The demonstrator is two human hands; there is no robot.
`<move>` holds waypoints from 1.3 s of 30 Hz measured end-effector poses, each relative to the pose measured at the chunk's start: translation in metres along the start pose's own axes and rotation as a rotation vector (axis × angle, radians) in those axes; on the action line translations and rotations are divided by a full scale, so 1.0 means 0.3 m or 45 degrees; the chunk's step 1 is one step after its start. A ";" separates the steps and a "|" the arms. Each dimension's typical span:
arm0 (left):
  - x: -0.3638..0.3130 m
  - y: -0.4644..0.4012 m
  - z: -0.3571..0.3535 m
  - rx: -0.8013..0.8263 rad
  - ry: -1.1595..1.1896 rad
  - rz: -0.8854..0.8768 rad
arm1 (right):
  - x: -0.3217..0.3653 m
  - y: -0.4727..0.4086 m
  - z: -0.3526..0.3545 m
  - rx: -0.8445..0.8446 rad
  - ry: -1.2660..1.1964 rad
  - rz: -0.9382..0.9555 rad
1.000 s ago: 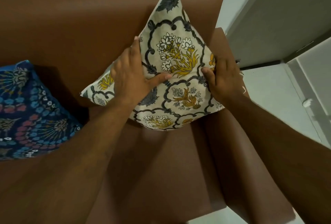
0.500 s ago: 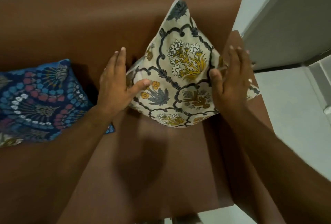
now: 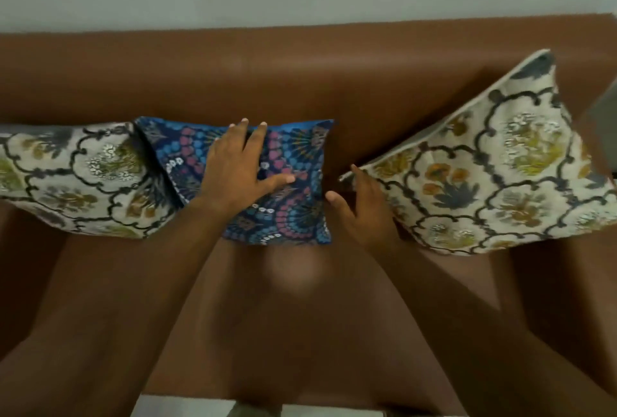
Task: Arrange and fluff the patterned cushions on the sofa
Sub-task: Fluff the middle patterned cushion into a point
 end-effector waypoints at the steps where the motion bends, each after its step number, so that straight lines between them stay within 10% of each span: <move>1: 0.058 -0.006 -0.007 0.034 -0.024 -0.007 | -0.003 -0.011 -0.046 0.052 -0.019 -0.080; 8: 0.359 -0.093 -0.059 0.189 -0.279 -0.262 | -0.014 -0.121 -0.384 0.324 -0.542 -0.150; 12: 0.391 -0.154 -0.081 0.097 -0.312 -0.303 | -0.025 -0.156 -0.477 0.129 -0.664 -0.268; 28: 0.601 -0.080 -0.012 -0.421 0.832 0.240 | 0.413 -0.341 -0.058 -0.314 0.632 0.237; 39: 0.569 -0.025 -0.106 -0.265 0.764 0.203 | 0.384 -0.215 -0.152 -0.437 0.354 0.295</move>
Point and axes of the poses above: each hand's wrist, its own y-axis away from the middle knuckle, its own z-axis out of the back of the hand, x = y × z, the point moved 5 cm from there along -y, towards the middle knuckle, and after that the axes turned 4 degrees about -z, right-handed, at the moved point
